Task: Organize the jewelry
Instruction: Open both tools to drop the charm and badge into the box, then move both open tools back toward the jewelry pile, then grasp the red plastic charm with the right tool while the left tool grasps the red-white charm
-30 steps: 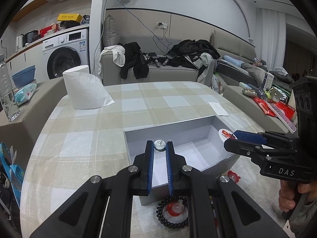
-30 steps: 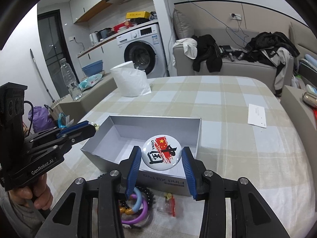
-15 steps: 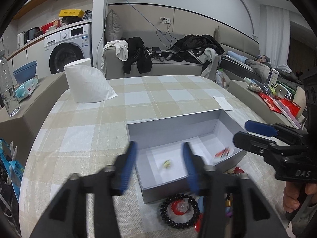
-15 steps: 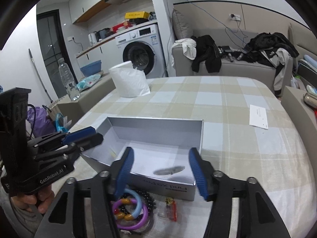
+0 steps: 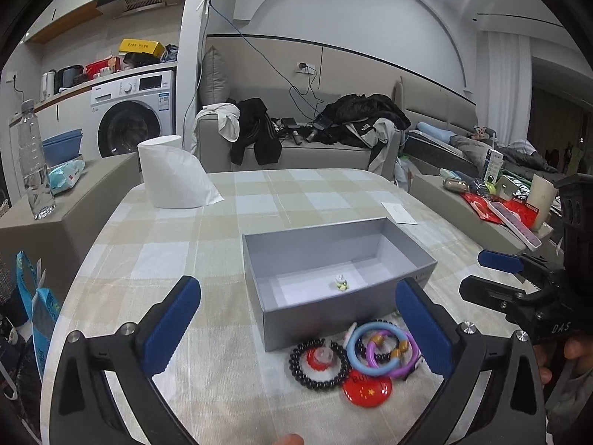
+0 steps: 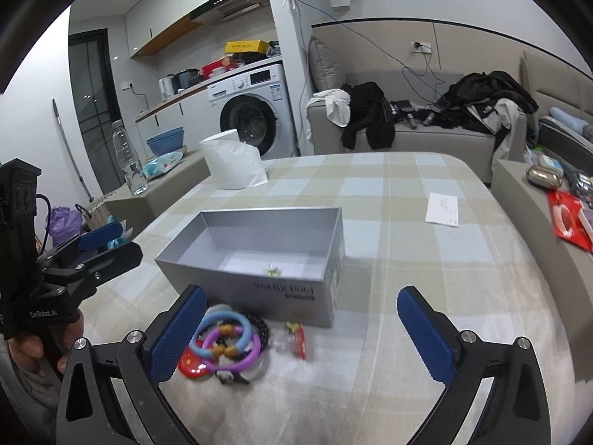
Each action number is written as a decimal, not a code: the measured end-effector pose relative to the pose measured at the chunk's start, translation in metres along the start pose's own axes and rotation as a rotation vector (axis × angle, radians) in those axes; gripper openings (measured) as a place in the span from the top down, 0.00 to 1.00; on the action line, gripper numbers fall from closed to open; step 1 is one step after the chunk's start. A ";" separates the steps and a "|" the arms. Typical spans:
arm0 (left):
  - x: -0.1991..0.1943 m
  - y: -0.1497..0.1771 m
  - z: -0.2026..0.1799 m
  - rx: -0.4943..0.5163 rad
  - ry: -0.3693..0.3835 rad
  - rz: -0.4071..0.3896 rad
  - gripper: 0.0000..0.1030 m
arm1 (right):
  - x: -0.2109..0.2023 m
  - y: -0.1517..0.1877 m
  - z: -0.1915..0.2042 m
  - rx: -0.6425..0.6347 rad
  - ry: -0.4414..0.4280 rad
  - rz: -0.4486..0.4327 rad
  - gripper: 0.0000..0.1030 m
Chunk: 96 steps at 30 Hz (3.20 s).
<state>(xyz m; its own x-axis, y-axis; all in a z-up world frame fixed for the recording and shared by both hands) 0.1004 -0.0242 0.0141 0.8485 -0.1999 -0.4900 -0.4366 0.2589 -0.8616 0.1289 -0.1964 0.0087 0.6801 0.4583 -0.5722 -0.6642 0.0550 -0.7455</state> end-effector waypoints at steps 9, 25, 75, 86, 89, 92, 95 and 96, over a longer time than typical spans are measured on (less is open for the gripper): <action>0.005 0.022 0.005 -0.026 -0.007 0.067 0.01 | 0.008 0.019 0.006 -0.018 -0.026 0.055 0.00; 0.007 0.037 0.007 -0.060 0.033 0.109 0.01 | 0.021 0.040 0.014 -0.043 -0.042 0.112 0.00; 0.017 0.049 -0.005 -0.062 0.067 0.202 0.01 | 0.049 0.047 -0.002 0.012 0.107 0.238 0.64; 0.024 0.052 0.000 -0.090 0.069 0.241 0.01 | 0.031 0.039 -0.003 0.054 0.003 0.154 0.87; 0.027 0.053 0.002 -0.099 0.057 0.265 0.01 | 0.021 0.036 -0.006 0.085 -0.023 0.108 0.87; 0.028 0.054 0.001 -0.101 0.060 0.283 0.01 | 0.023 0.036 -0.005 0.087 -0.034 0.124 0.86; 0.029 0.052 -0.004 -0.074 0.073 0.280 0.16 | 0.024 0.036 -0.001 0.071 -0.037 0.128 0.86; 0.030 0.052 -0.007 -0.064 0.083 0.285 0.30 | 0.024 0.037 -0.001 0.069 -0.037 0.127 0.86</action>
<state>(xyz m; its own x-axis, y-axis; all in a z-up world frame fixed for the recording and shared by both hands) 0.1011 -0.0232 -0.0459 0.6626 -0.2049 -0.7204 -0.6742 0.2557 -0.6928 0.1211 -0.1842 -0.0324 0.5778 0.4981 -0.6466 -0.7651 0.0548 -0.6415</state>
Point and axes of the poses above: each gripper's, at about its wrist camera, not at the fingertips, and x roughly the way its jaws point, z to its left, y to its underside, the point moved 5 cm from there along x, roughly the way its jaws point, and after that the axes turned 15 degrees about x, right-handed, at the moved point
